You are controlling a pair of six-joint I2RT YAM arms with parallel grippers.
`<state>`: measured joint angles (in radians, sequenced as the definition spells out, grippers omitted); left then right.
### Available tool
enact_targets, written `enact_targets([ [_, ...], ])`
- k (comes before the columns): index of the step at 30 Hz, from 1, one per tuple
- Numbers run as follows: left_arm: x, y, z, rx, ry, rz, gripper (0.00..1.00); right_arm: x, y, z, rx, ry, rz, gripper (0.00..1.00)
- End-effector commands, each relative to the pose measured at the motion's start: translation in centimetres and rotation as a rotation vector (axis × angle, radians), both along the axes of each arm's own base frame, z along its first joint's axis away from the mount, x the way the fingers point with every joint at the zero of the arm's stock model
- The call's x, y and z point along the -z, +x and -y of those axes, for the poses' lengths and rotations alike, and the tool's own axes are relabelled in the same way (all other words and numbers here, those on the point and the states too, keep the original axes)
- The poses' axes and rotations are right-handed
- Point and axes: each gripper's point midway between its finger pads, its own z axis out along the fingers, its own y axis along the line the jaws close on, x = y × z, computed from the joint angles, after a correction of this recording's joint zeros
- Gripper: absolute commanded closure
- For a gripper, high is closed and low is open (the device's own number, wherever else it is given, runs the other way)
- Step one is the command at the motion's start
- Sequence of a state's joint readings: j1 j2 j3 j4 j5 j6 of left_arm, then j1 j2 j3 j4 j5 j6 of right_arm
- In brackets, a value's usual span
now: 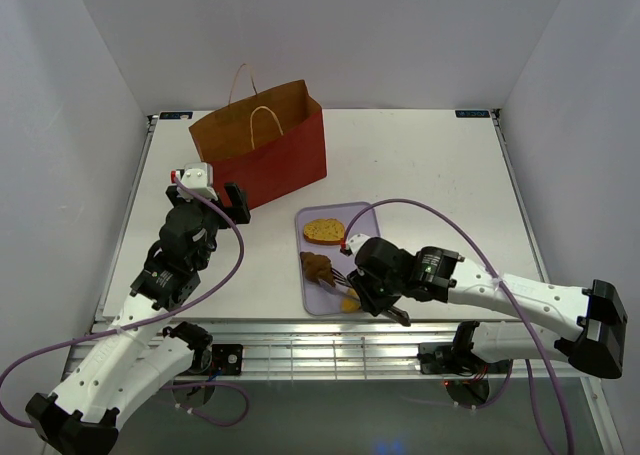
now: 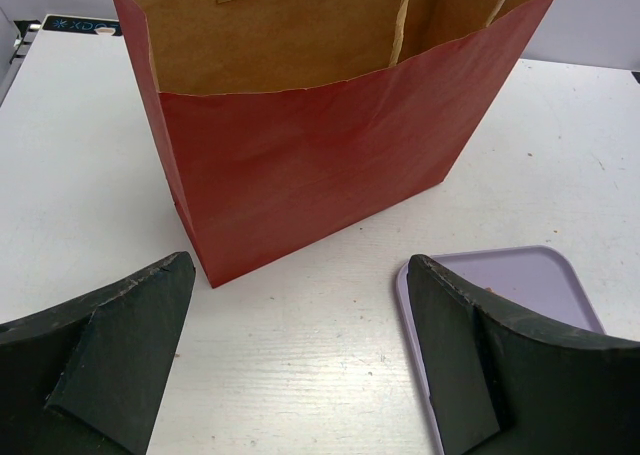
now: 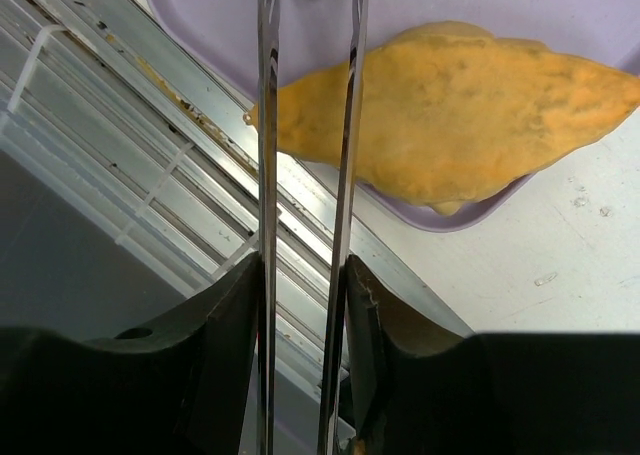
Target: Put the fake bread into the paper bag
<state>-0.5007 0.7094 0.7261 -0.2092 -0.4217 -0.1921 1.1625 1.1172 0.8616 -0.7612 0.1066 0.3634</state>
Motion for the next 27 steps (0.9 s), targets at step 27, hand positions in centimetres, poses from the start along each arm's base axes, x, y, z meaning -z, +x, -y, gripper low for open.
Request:
enact_targets([
  [27, -0.5, -0.3, -0.4, -0.014, -0.004, 0.018, 0.02, -15.4, 4.8, -2.3, 0.108, 0.307, 0.318, 0.83],
])
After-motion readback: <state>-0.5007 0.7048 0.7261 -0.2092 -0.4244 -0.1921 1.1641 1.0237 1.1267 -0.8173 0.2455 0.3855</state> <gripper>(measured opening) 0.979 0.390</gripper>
